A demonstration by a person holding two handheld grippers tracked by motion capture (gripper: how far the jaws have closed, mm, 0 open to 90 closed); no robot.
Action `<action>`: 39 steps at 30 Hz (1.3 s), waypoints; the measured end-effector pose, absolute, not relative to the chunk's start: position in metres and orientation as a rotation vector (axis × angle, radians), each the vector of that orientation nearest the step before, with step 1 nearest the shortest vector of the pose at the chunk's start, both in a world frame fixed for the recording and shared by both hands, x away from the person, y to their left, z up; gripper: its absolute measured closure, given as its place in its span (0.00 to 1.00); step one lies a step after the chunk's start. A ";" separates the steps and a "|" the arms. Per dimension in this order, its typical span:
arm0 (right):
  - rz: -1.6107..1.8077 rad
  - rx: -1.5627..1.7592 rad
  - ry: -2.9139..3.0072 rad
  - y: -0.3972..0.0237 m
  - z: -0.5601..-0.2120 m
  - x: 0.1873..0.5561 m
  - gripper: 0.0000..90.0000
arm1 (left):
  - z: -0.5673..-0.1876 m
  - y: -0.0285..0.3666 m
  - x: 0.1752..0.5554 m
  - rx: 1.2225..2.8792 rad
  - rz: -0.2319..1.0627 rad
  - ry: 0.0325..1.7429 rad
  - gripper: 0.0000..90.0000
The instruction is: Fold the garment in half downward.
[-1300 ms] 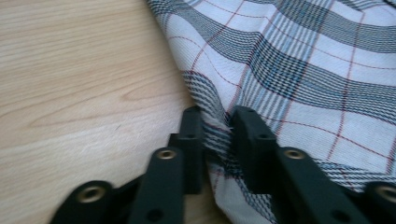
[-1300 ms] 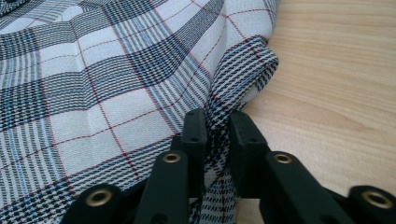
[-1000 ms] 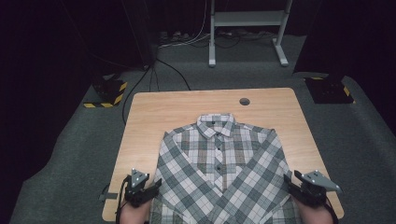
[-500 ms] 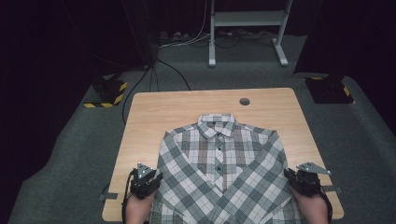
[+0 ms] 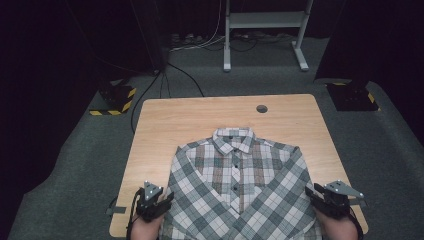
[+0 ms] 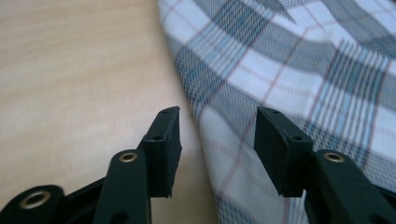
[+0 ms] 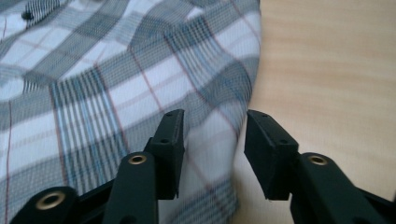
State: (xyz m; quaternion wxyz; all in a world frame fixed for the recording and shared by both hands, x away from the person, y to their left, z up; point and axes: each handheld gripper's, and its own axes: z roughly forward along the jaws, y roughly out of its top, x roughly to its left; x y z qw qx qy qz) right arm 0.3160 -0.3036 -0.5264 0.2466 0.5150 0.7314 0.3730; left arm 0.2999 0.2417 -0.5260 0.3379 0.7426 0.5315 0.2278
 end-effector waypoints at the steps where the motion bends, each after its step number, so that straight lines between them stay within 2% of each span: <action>1: 1.018 1.398 1.997 -0.301 -0.524 0.322 0.59 | -0.526 0.241 0.306 1.952 0.595 1.383 0.54; 3: 1.006 1.396 2.011 -0.297 -0.521 0.335 0.56 | -0.527 0.239 0.326 1.977 0.575 1.403 0.50; 7: 0.947 1.417 2.048 -0.290 -0.525 0.360 0.51 | -0.533 0.238 0.346 1.989 0.533 1.425 0.49; 9: 0.915 1.442 2.065 -0.288 -0.530 0.368 0.50 | -0.532 0.238 0.347 1.983 0.528 1.411 0.59; 11: 0.932 1.460 2.074 -0.289 -0.536 0.371 0.55 | -0.533 0.237 0.343 1.978 0.526 1.390 0.71; 13: 0.957 1.462 2.075 -0.290 -0.536 0.369 0.68 | -0.534 0.240 0.337 1.964 0.511 1.382 0.80; 15: 0.957 1.458 2.080 -0.289 -0.536 0.367 0.70 | -0.535 0.240 0.334 1.954 0.511 1.381 0.83; 16: 0.965 1.458 2.090 -0.288 -0.535 0.363 0.77 | -0.536 0.241 0.325 1.944 0.510 1.374 0.86; 18: 0.971 1.462 2.096 -0.288 -0.535 0.360 0.80 | -0.537 0.241 0.320 1.940 0.513 1.373 0.86; 19: 0.981 1.452 2.111 -0.287 -0.535 0.353 0.85 | -0.538 0.240 0.307 1.934 0.524 1.371 0.87; 23: 1.012 1.427 2.108 -0.286 -0.538 0.332 0.85 | -0.541 0.243 0.281 1.907 0.531 1.363 0.86; 25: 1.027 1.409 2.101 -0.288 -0.540 0.327 0.85 | -0.539 0.245 0.279 1.922 0.529 1.369 0.83; 33: 1.045 1.380 2.088 -0.288 -0.542 0.325 0.85 | -0.525 0.242 0.310 1.910 0.583 1.392 0.54; 39: 1.039 1.380 2.084 -0.287 -0.542 0.324 0.85 | -0.512 0.236 0.337 1.875 0.604 1.383 0.47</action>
